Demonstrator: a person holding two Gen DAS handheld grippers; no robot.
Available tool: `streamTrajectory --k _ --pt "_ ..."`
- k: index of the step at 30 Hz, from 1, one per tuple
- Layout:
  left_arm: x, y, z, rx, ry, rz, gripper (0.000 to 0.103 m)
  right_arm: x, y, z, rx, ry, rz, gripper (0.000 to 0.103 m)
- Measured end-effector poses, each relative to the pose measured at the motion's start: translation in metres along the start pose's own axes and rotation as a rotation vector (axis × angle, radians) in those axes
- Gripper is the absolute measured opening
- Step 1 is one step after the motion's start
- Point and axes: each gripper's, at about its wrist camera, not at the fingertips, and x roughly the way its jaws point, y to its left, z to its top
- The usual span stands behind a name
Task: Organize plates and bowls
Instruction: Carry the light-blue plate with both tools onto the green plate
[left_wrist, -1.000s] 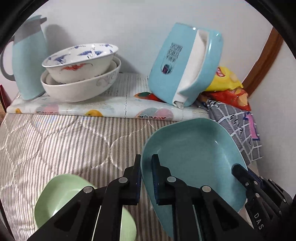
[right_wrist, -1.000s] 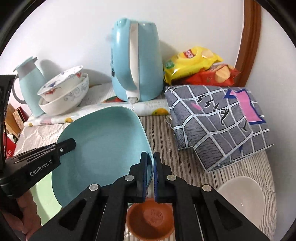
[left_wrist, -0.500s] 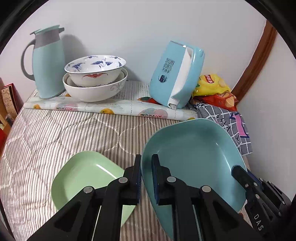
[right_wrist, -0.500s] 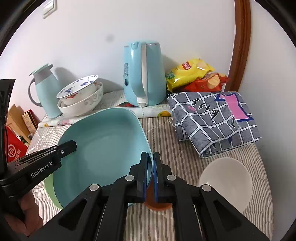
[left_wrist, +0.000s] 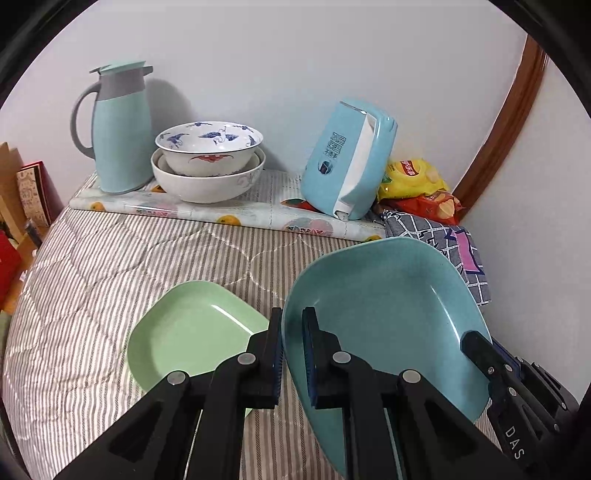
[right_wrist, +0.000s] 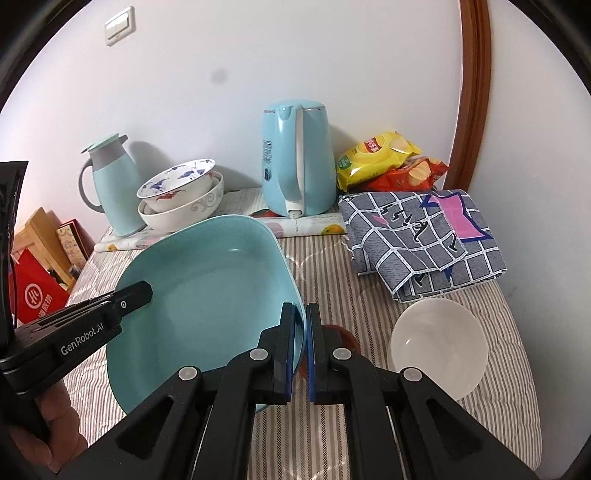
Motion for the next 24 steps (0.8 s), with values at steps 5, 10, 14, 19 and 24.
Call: streamTrajectory --k 5,10,14,19,24 --pt "-0.008 0.007 -0.004 -0.005 -0.004 0.01 0.01 -0.006 0.007 -0.004 -0.005 -0.003 0.009 0.006" --pt "-0.013 0.014 -0.008 -0.011 -0.005 0.014 0.01 -0.01 0.014 -0.008 -0.007 -0.005 0.015 0.006" --pt "-0.017 0.021 -0.012 -0.024 -0.006 0.016 0.01 -0.013 0.021 -0.012 -0.013 -0.004 0.02 0.006" --pt "-0.02 0.03 -0.018 -0.04 -0.004 0.019 0.01 -0.014 0.027 -0.015 -0.025 0.001 0.024 0.006" --pt "-0.021 0.041 -0.024 -0.061 -0.003 0.029 0.01 -0.012 0.036 -0.019 -0.041 0.009 0.033 0.006"
